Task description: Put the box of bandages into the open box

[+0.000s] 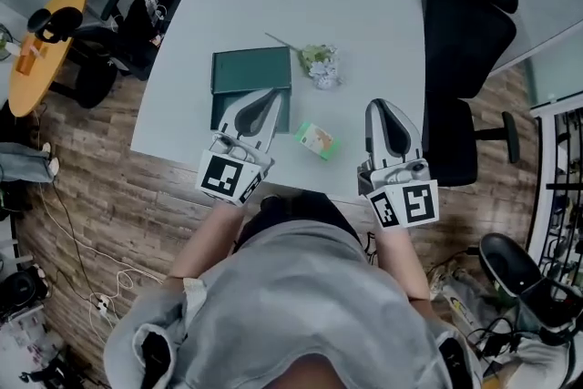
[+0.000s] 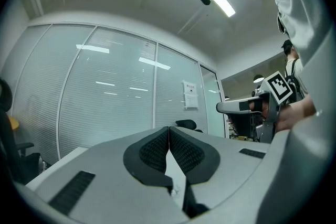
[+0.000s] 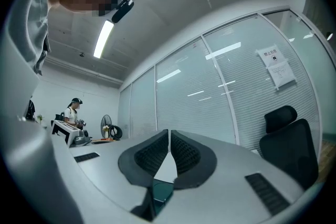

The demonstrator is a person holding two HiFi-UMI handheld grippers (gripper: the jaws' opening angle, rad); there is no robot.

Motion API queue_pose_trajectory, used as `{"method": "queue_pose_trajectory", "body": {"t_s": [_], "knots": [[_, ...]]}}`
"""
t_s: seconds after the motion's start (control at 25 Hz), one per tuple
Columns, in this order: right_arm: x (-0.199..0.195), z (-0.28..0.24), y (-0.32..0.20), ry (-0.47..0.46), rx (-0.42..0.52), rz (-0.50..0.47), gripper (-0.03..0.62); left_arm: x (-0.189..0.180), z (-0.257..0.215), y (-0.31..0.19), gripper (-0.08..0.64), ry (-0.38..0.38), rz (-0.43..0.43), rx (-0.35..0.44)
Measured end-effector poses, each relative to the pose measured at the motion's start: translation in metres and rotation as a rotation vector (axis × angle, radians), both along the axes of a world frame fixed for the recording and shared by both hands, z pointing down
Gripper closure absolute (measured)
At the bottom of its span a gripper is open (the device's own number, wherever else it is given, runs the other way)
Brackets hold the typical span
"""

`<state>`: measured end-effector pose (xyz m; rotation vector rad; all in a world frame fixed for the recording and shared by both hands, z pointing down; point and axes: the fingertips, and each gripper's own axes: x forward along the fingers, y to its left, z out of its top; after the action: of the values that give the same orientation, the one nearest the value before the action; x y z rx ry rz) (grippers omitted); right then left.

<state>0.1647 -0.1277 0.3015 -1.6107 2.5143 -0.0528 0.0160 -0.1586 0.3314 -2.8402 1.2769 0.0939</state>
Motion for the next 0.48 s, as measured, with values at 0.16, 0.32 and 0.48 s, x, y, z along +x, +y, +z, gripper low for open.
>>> {"method": "queue_pose_trajectory", "body": {"t_s": [0.16,0.32,0.48], "knots": [[0.025,0.004,-0.025,-0.008,-0.003,-0.049,0.54,0.025,0.001,-0.018,0.538,0.018,-0.045,-0.004],[0.031,0.008,-0.045,-0.008,-0.016,-0.08,0.54,0.031,0.001,-0.031,0.538,0.046,-0.077,-0.026],[0.026,0.007,-0.06,-0.007,-0.019,-0.086,0.54,0.033,0.004,-0.044,0.538,0.02,-0.067,-0.029]]}}
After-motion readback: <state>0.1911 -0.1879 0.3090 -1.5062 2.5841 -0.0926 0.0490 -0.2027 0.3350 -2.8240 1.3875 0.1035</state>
